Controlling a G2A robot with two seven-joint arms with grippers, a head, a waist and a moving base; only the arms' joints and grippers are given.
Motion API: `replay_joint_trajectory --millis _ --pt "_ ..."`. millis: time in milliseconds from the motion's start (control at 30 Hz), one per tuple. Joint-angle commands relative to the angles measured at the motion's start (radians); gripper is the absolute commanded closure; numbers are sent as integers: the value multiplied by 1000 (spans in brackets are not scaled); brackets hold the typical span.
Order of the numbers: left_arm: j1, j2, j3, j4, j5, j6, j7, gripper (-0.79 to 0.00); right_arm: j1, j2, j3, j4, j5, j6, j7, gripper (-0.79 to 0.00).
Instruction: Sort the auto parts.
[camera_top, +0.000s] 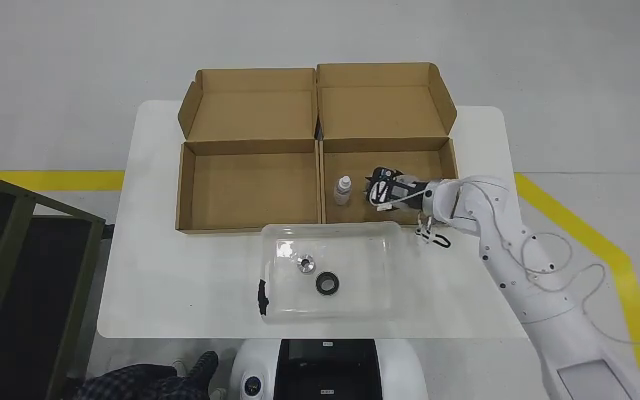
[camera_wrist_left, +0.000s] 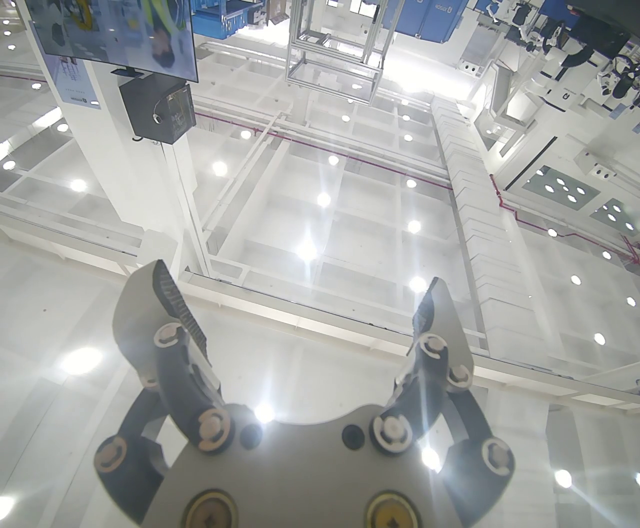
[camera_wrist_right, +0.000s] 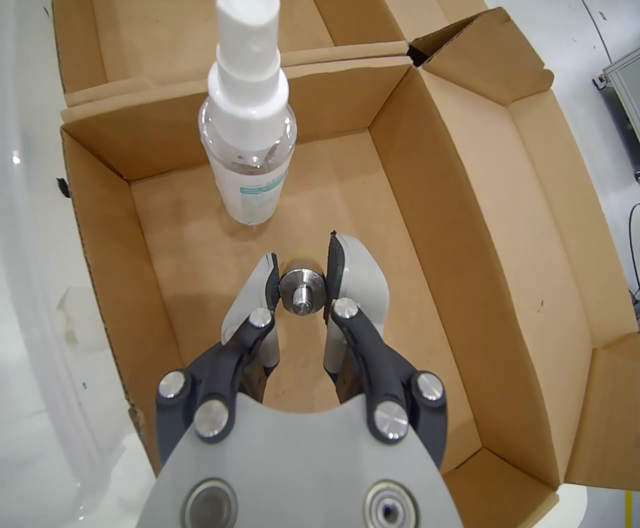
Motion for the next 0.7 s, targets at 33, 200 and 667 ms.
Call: replay_joint_trajectory --millis 33,200,667 --pt "0 0 0 0 0 0 0 -785 25 -6 -19 33 -3 -6 14 0" --pt "0 0 0 0 0 0 0 -785 51 -15 -43 68 3 -4 14 -95" --pt "0 0 0 0 0 0 0 -785 81 -19 -44 78 -6 13 -5 -363"
